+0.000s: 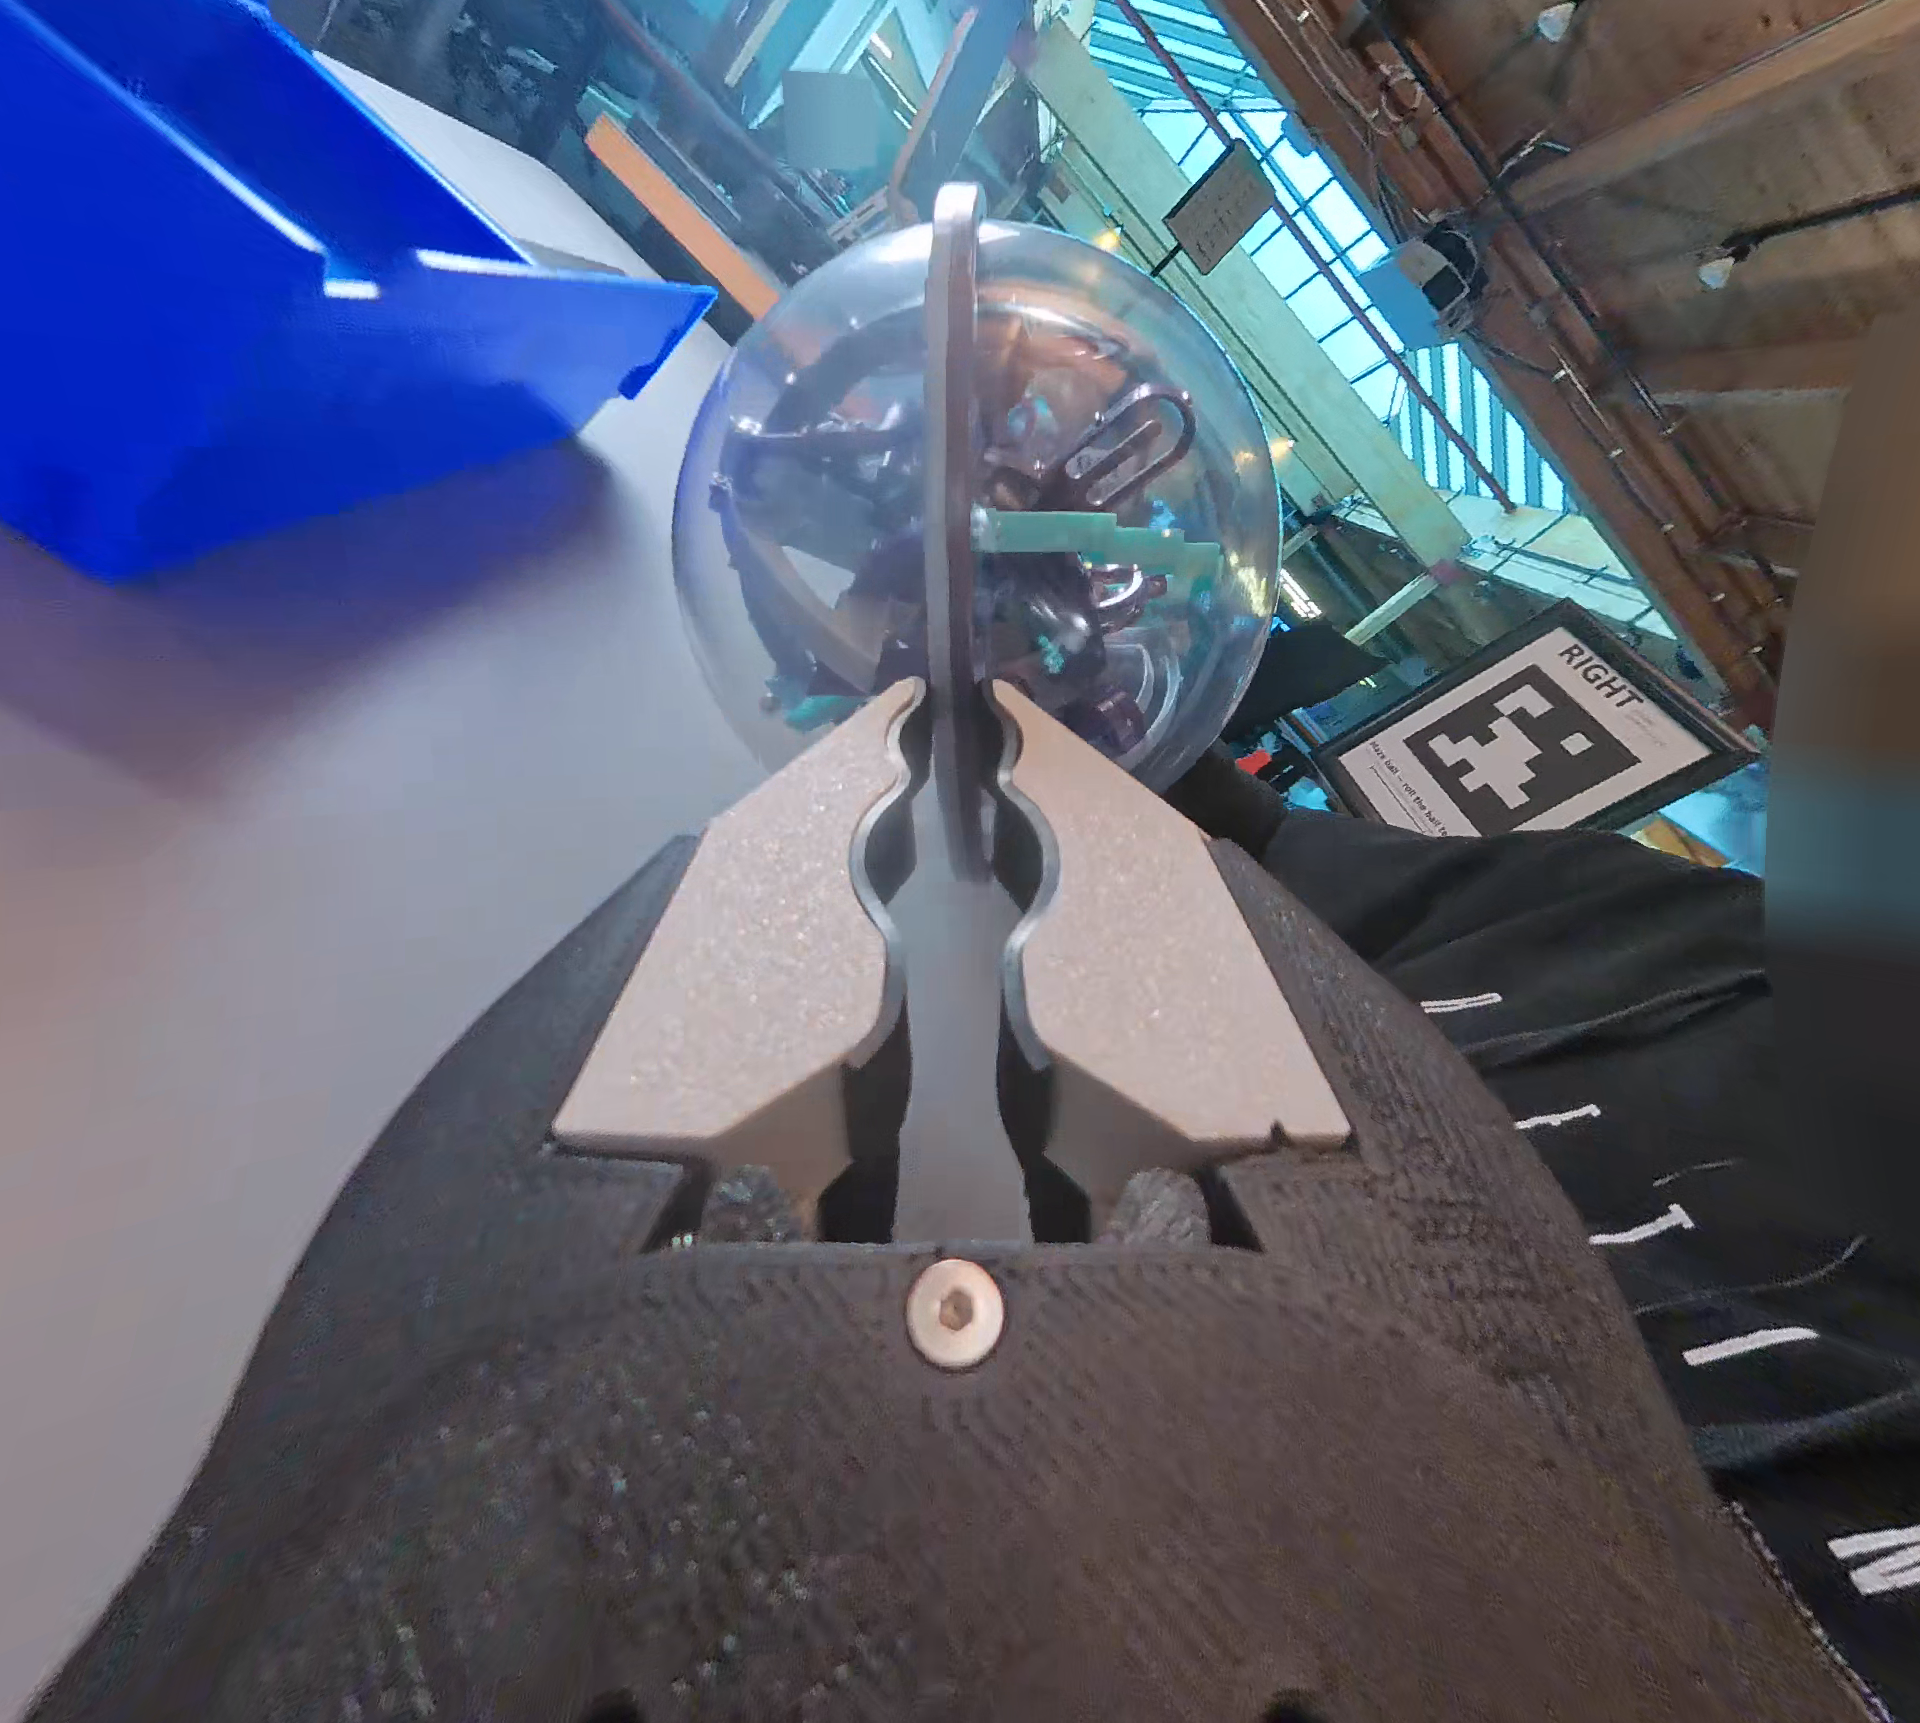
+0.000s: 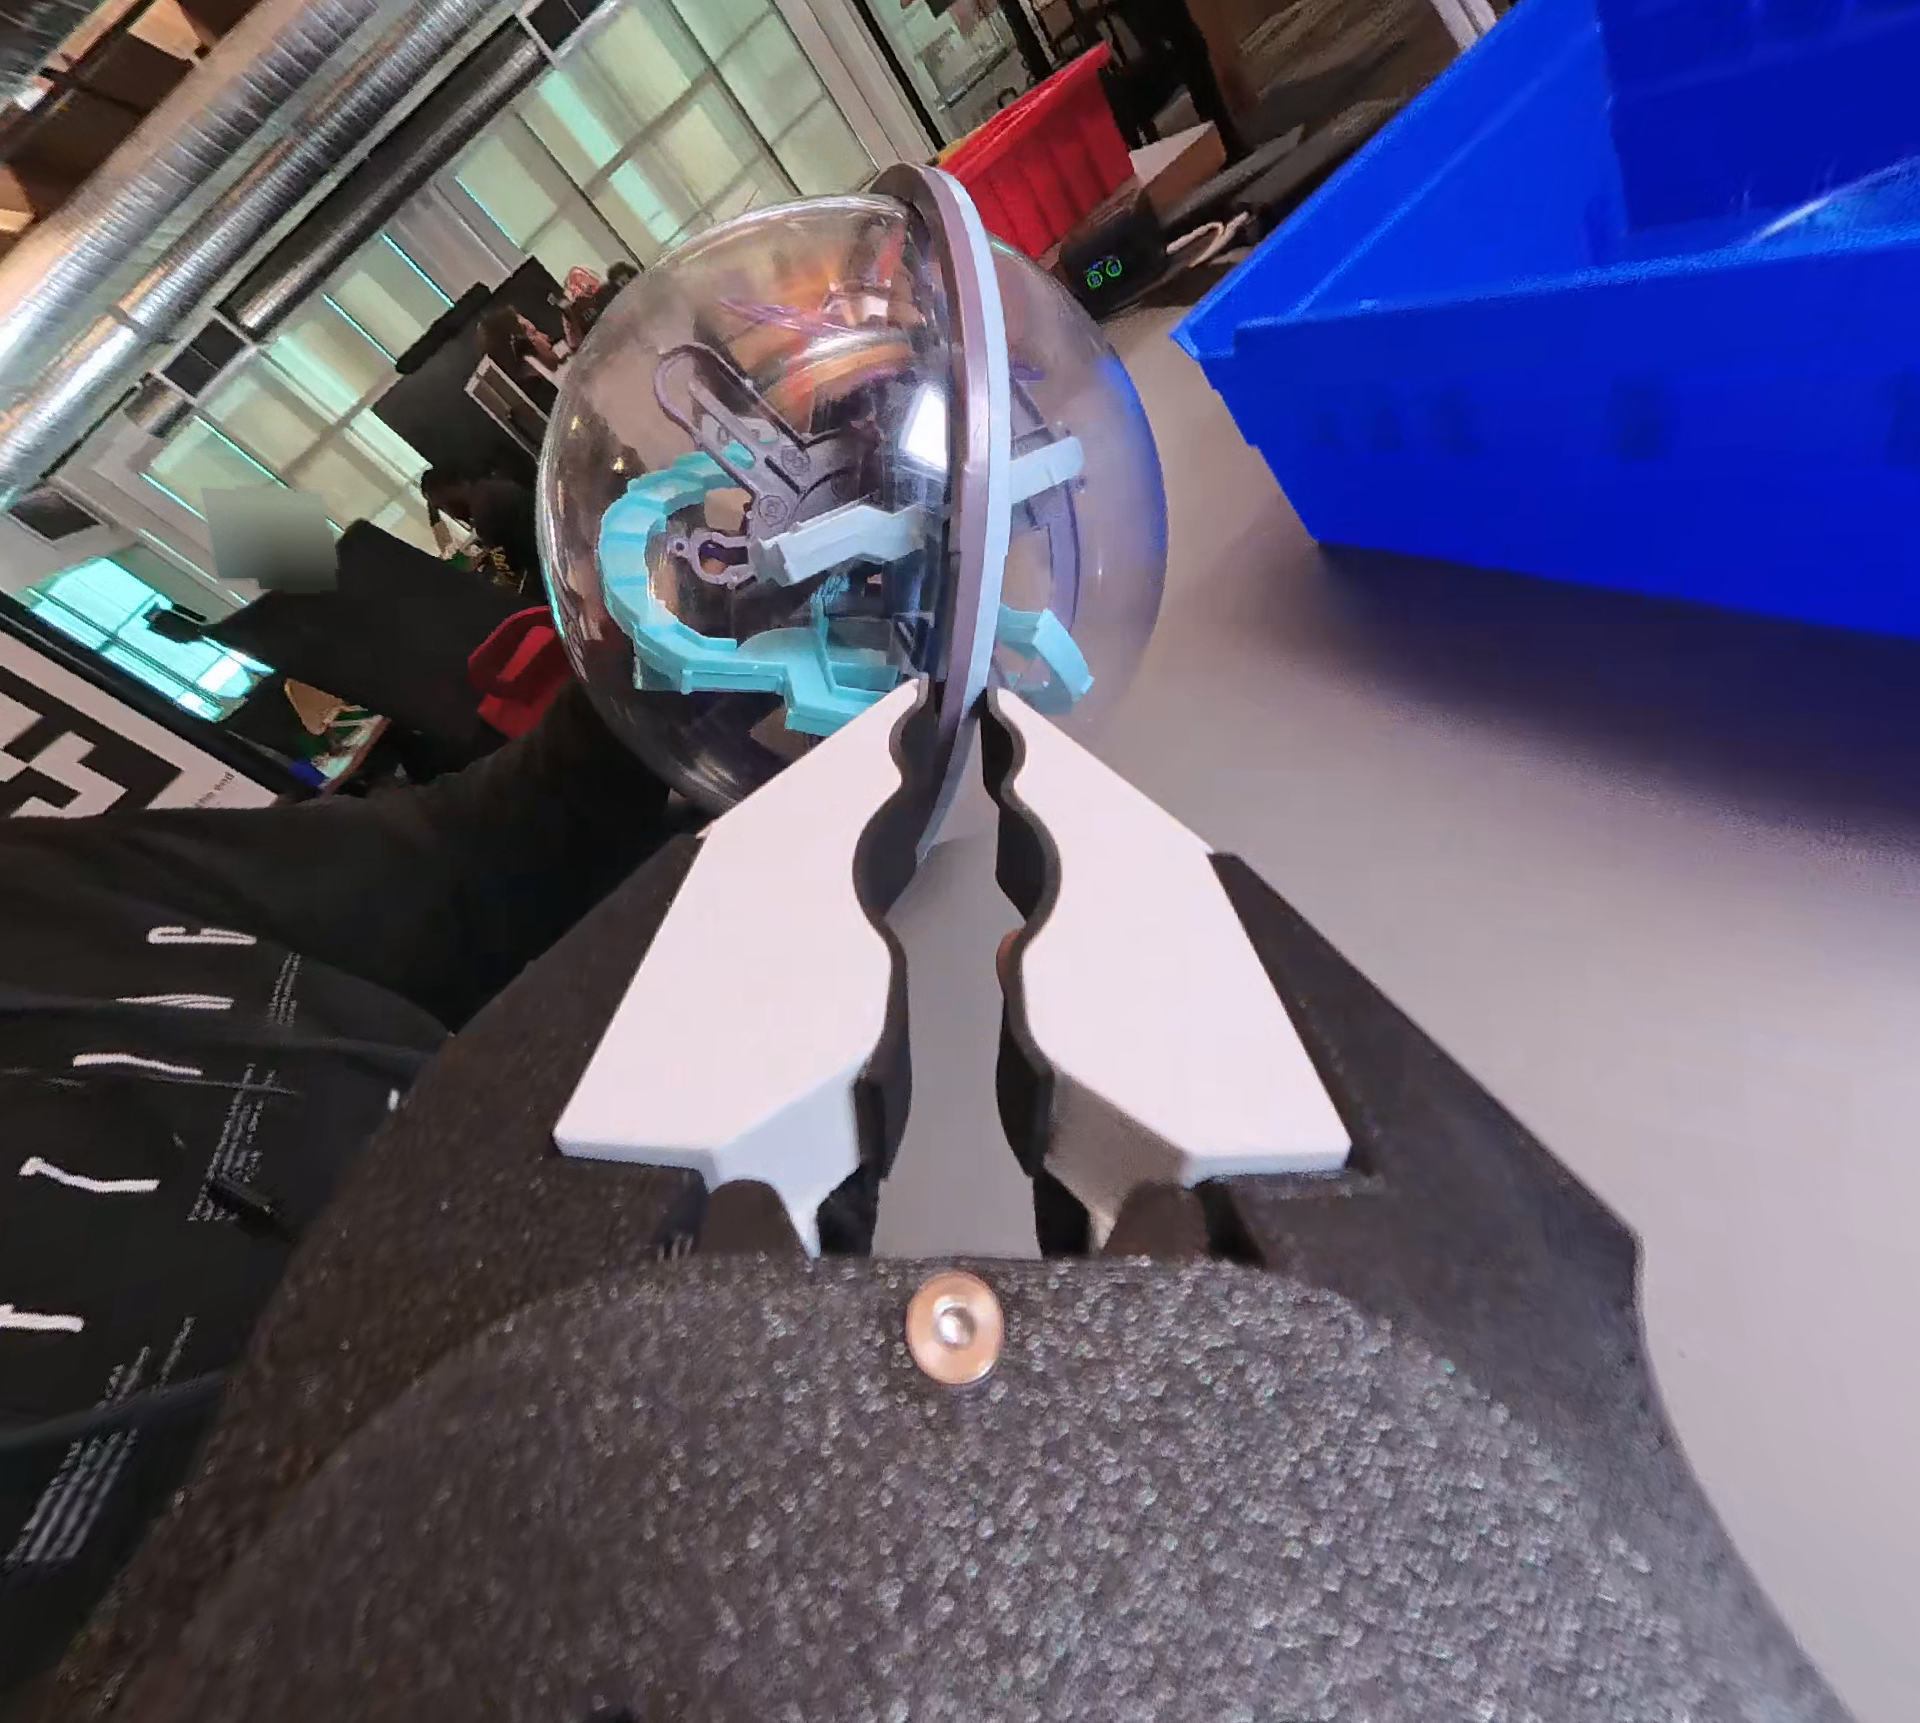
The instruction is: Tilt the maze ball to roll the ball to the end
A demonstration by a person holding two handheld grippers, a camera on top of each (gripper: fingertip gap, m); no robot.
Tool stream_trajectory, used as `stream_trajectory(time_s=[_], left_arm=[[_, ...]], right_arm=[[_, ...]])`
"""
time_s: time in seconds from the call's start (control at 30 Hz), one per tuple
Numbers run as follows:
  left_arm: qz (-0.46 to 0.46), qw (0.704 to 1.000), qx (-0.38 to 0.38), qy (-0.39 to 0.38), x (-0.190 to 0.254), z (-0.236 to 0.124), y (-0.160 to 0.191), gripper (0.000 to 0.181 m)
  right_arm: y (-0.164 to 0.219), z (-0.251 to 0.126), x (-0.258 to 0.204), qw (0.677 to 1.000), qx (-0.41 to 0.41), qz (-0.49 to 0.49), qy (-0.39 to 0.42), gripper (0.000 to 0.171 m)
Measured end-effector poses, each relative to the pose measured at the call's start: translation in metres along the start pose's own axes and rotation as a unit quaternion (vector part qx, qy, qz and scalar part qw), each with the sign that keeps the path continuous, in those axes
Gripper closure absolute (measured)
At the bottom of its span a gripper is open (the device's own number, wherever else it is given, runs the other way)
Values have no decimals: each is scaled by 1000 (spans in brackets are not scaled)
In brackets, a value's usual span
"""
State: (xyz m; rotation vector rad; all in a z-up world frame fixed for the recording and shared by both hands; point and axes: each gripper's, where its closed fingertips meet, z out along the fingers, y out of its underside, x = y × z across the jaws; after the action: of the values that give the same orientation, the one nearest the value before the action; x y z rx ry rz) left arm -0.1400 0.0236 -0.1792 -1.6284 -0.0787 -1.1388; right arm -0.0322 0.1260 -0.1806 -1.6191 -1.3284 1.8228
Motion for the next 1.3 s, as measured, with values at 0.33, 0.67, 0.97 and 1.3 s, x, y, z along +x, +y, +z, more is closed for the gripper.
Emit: stream_trajectory(time_s=[0.33, 0.67, 0.97, 1.3], left_arm=[[221, 975, 26, 24, 45, 12, -53, 175], [470, 879, 71, 33, 166, 26, -140, 174], [560, 824, 79, 27, 213, 27, -145, 175], [578, 814, 54, 13, 242, 30, -155, 174]], right_arm=[[-76, -10, -32, 976, 112, -183, -24, 166], [-203, -46, -149, 891, 254, -371, -61, 166], [-212, -61, -173, 856, 320, -402, -55, 166], [-213, -58, -163, 857, 344, -380, -41, 170]])
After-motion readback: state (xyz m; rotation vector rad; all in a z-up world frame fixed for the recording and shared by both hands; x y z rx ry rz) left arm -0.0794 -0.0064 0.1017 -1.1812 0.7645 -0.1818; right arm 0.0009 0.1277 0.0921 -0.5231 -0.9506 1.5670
